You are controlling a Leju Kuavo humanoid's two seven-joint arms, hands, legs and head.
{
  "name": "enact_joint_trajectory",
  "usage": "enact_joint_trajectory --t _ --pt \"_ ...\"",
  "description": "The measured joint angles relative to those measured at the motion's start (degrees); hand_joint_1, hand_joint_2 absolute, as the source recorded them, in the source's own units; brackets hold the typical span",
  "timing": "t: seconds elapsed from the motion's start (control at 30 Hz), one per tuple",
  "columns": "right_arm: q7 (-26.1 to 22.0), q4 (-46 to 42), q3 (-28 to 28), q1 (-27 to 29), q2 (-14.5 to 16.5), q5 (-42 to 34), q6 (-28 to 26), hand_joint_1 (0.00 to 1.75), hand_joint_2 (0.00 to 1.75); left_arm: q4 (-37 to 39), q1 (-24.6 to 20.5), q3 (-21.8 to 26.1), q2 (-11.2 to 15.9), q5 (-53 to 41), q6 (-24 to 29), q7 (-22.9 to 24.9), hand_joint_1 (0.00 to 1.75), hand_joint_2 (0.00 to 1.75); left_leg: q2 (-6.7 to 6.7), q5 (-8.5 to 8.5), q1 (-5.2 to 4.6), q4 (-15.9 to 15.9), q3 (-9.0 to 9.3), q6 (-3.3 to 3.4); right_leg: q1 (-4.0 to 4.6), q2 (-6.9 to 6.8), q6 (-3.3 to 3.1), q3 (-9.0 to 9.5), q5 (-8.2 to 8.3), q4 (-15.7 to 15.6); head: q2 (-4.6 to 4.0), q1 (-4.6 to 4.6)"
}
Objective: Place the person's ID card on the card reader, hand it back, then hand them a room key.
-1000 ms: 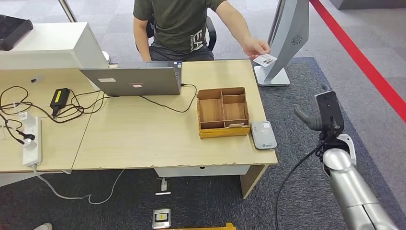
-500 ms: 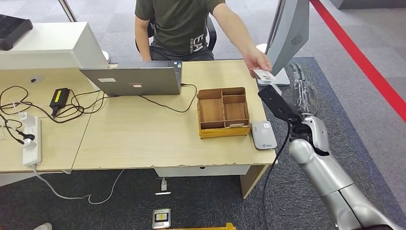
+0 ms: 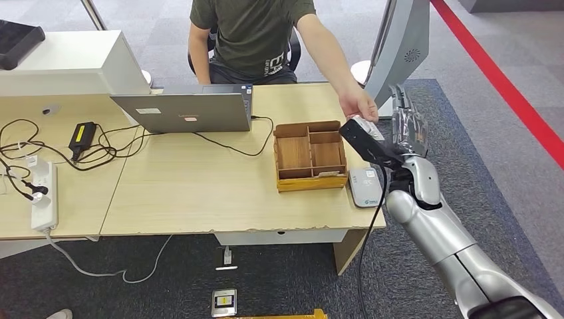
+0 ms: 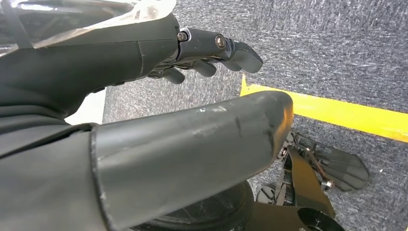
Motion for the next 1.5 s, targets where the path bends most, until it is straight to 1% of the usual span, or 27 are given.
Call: enact_joint_trajectory --t 0.03,0.07,0.1,0.57,1.07,1.23,1.37,1.5 --pt "0.11 0.22 0.19 -0.05 -0.01 0.16 -0.1 1.25 1.75 0.0 0.0 -0.02 0.0 -0.03 -0.04 0.0 0.0 0.0 0.0 0.0 0.0 0.0 0.0 0.0 0.0 0.0 0.0 0.0 0.0 0.0 0.0 -0.01" --pt "0.16 0.42 0.37 -0.09 -0.02 0.26 -0.2 1.61 1.75 0.0 0.0 -0.04 0.0 -0.05 -0.07 0.0 0.0 0.0 0.0 0.0 0.0 0.0 0.0 0.0 0.0 0.0 0.0 0.0 0.0 0.0 0.0 0.0" --pt "0.19 0.61 0.54 -0.12 -0.03 0.31 -0.25 1.75 1.75 0.0 0.0 -0.07 0.0 -0.06 -0.09 0.0 0.0 0.0 0.0 0.0 0.0 0.0 0.0 0.0 0.0 0.0 0.0 0.0 0.0 0.0 0.0 0.0" --pt "-0.33 1.47 2.31 -0.16 -0.02 -0.15 0.49 1.75 1.75 0.0 0.03 -0.29 0.02 0.07 -0.28 0.09 0.0 0.0 0.0 0.0 0.0 0.0 0.0 0.0 0.0 0.0 0.0 0.0 0.0 0.0 0.0 -0.01" --pt "-1.16 2.5 2.79 -0.1 -0.1 -0.48 0.68 1.75 1.75 0.0 0.05 -0.32 0.02 0.18 -0.36 -0.13 0.0 0.0 0.01 0.0 0.0 0.01 0.0 0.0 0.0 0.0 0.0 -0.02 0.0 0.0 0.0 0.01" --pt "-1.89 5.57 3.24 -0.1 -0.04 -1.73 0.37 1.75 1.75 0.0 0.06 -0.32 0.02 0.55 -0.27 -0.03 0.0 0.0 0.01 0.0 0.0 0.01 0.0 0.0 0.0 0.0 0.0 -0.02 0.0 0.0 0.0 -0.01" --pt "-3.32 9.99 3.41 -0.02 0.07 -3.91 -0.51 1.75 1.75 0.0 0.07 -0.32 0.02 0.91 -0.13 -0.23 0.0 0.0 0.0 0.0 0.0 0.01 -0.01 0.0 0.0 0.0 0.0 -0.02 0.0 -0.01 0.0 0.01" --pt "-3.76 13.69 3.41 0.35 0.19 -4.64 -1.13 1.75 1.75 0.0 0.09 -0.32 0.02 1.04 0.07 -0.21 0.0 0.0 0.0 -0.01 0.0 0.01 -0.01 0.0 0.0 0.0 0.0 -0.03 0.0 -0.01 0.0 -0.01"
